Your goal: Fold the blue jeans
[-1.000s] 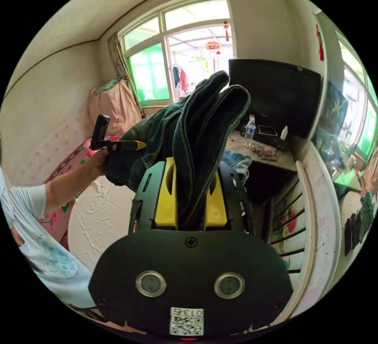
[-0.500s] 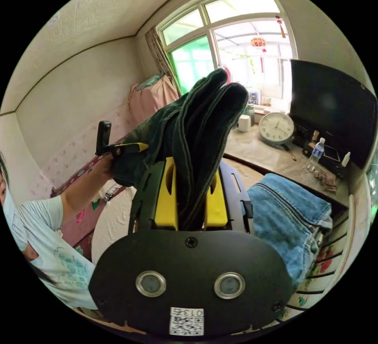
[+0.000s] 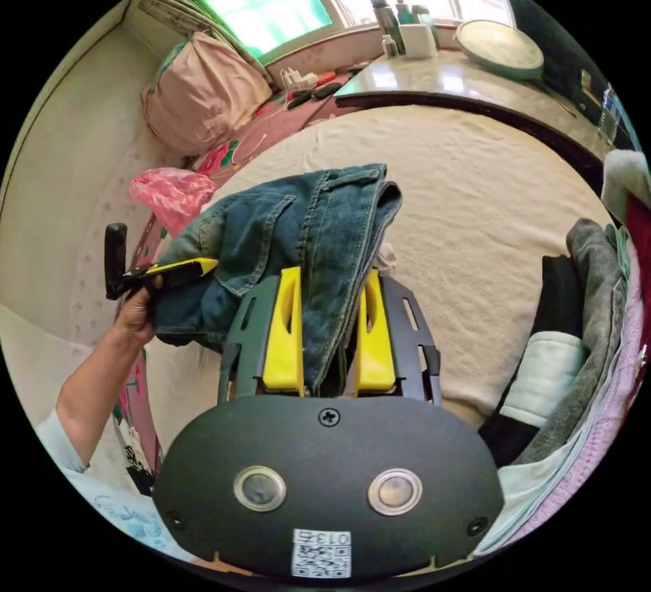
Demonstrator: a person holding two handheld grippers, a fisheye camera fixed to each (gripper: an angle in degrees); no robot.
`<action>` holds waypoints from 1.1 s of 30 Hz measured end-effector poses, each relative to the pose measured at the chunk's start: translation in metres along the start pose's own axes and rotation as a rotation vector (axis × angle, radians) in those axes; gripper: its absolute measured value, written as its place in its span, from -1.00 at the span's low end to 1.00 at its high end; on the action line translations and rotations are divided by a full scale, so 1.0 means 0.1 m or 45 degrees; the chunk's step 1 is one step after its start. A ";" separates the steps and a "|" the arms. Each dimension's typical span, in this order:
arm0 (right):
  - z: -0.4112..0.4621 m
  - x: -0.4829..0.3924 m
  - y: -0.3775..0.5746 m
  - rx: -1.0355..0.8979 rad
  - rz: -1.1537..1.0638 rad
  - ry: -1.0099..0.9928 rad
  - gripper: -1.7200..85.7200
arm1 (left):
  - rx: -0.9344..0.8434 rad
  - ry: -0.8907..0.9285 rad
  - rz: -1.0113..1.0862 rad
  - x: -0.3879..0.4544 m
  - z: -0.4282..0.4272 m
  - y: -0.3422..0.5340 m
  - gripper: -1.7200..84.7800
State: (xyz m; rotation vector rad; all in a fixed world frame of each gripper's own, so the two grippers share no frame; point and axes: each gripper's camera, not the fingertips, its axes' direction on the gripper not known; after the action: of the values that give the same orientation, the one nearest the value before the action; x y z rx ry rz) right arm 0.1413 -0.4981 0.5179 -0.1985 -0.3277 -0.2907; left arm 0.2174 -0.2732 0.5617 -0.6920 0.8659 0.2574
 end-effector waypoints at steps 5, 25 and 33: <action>-0.36 -0.49 0.18 0.212 -0.183 0.337 -0.66 | 0.034 -0.057 0.054 -0.09 0.08 0.04 -0.66; 1.10 -3.31 2.87 0.235 -0.795 -0.031 -0.95 | 0.292 -1.044 -0.473 -1.52 -1.30 3.46 -0.52; 1.94 -4.76 3.07 0.086 -0.904 -0.083 -0.88 | -0.035 -1.306 -0.254 -2.60 -1.01 3.01 -0.30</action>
State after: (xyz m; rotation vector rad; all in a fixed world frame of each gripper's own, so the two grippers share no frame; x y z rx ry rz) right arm -0.2496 -0.0455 0.4900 -0.0174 -0.4658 -0.9745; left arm -0.1513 -0.0950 0.5805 -0.5601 -0.1842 0.3906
